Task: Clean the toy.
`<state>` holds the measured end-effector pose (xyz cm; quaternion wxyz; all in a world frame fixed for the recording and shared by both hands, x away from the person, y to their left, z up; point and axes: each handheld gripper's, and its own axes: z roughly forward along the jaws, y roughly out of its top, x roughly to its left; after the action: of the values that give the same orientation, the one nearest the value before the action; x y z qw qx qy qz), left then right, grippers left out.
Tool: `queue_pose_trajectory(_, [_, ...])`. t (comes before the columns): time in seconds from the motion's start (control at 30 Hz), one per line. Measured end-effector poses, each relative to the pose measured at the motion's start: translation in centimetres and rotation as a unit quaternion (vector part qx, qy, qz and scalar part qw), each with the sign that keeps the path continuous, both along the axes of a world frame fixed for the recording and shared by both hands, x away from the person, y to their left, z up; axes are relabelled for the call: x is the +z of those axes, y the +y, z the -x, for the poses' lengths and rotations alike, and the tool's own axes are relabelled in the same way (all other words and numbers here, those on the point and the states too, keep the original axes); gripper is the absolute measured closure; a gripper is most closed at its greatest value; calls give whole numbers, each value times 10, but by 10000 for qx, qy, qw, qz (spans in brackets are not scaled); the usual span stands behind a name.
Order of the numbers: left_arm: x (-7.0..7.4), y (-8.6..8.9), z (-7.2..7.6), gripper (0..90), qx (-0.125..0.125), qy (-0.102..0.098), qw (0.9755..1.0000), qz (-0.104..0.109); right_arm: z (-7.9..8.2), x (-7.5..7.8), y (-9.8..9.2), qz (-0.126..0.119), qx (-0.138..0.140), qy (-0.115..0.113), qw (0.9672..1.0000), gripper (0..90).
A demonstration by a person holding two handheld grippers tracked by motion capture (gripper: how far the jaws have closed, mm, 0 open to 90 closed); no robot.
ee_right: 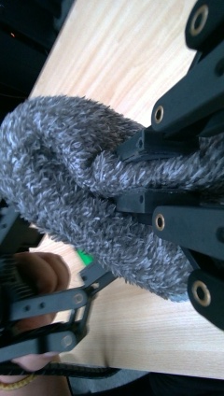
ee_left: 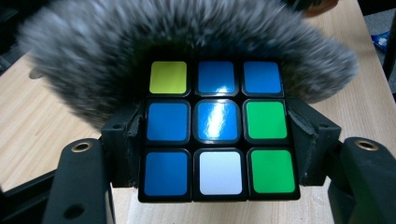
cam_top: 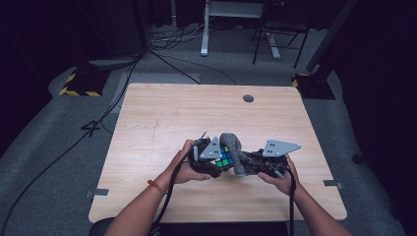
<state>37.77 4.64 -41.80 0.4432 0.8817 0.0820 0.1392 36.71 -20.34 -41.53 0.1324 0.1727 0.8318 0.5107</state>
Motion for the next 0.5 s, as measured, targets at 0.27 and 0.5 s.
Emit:
queue_pose_trajectory(0.27, [4,1,3,333,-37,-74,10000,47,-7,-10,-2,207,-129,122,9996,783])
queue_pose_trajectory(0.5, [-2,-6,4,328,32,-112,9999,-91,6,4,1,-101,17,-196,9998,785])
